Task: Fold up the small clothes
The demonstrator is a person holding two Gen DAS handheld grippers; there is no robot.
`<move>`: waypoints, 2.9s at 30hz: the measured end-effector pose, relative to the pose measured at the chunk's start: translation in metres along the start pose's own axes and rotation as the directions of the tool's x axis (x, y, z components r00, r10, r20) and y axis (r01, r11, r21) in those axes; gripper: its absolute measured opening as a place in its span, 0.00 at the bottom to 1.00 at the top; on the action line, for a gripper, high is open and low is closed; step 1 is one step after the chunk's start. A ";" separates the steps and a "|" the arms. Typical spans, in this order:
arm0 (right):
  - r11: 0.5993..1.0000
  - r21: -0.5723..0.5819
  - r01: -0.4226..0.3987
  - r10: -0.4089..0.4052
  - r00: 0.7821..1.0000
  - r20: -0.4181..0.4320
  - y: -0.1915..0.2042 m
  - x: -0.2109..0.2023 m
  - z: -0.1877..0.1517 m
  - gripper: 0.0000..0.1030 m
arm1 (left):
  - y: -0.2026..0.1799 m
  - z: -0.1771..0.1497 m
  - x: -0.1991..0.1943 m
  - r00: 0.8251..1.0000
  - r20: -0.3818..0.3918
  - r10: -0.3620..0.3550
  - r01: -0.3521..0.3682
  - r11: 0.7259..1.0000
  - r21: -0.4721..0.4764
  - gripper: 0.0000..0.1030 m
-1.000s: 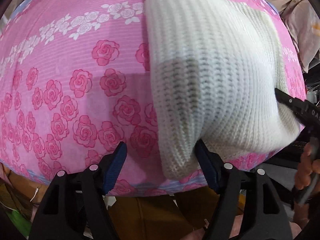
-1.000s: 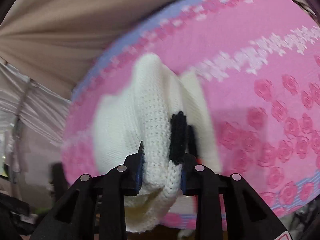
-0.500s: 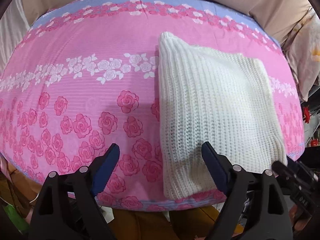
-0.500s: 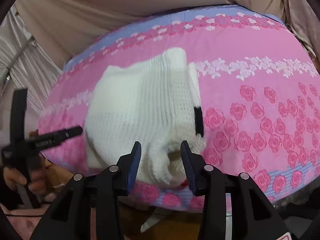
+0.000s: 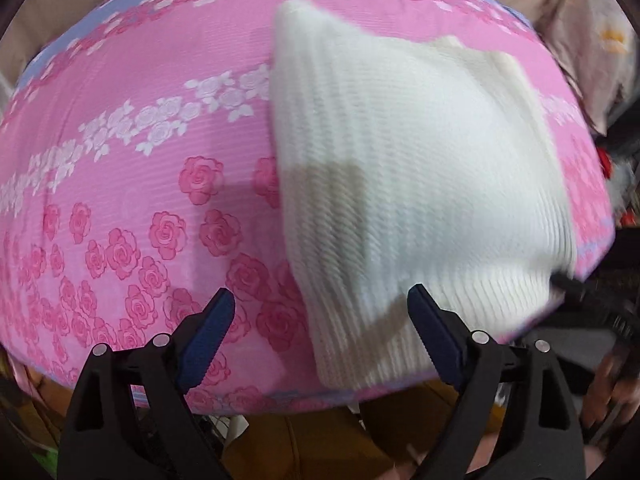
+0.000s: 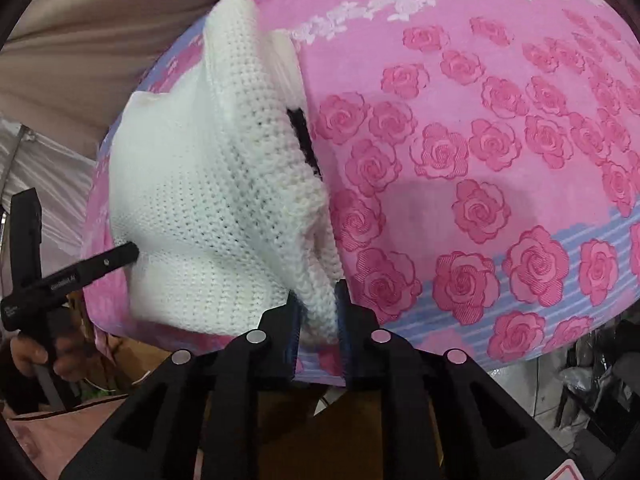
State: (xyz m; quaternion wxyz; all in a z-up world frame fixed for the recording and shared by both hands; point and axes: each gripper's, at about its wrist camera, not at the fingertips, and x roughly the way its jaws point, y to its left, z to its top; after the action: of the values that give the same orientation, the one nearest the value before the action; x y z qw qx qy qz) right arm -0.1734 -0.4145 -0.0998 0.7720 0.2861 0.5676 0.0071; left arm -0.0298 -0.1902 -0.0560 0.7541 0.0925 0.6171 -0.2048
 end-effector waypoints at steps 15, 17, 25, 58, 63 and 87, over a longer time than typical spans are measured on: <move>0.970 -0.170 0.174 -0.152 0.979 0.137 0.054 0.016 0.073 0.24 | 0.040 -0.013 -0.018 0.998 0.066 -0.008 0.016 0.993 -0.117 0.81; 0.967 -0.172 0.189 -0.150 0.965 0.216 0.074 -0.019 0.074 0.20 | 0.048 -0.011 -0.040 0.989 0.146 0.029 -0.006 0.988 -0.152 0.82; 0.860 -0.510 0.013 -0.010 1.000 0.009 0.196 0.051 0.076 0.19 | 0.051 -0.006 -0.056 0.959 0.182 0.216 -0.176 0.961 -0.212 0.84; 0.992 -0.048 0.121 -0.110 0.976 0.187 0.045 -0.016 0.063 0.83 | 0.025 0.042 0.011 0.989 0.140 -0.047 0.085 0.956 -0.280 0.86; 0.996 0.089 0.012 -0.017 0.999 0.046 0.020 0.033 0.072 0.87 | 0.032 0.052 0.042 0.974 0.144 -0.177 0.216 0.920 -0.329 0.92; 0.951 -0.165 -0.263 0.311 0.814 0.491 0.124 -0.201 0.081 0.31 | -0.074 0.085 -0.282 0.728 0.520 -0.446 0.302 0.890 0.341 0.41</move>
State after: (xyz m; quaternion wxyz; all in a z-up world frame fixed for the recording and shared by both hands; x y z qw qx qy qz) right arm -0.1350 -0.4131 0.1474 0.8967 0.3250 0.2916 0.0726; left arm -0.0290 -0.2354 0.2440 0.8329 -0.0145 0.3318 -0.4427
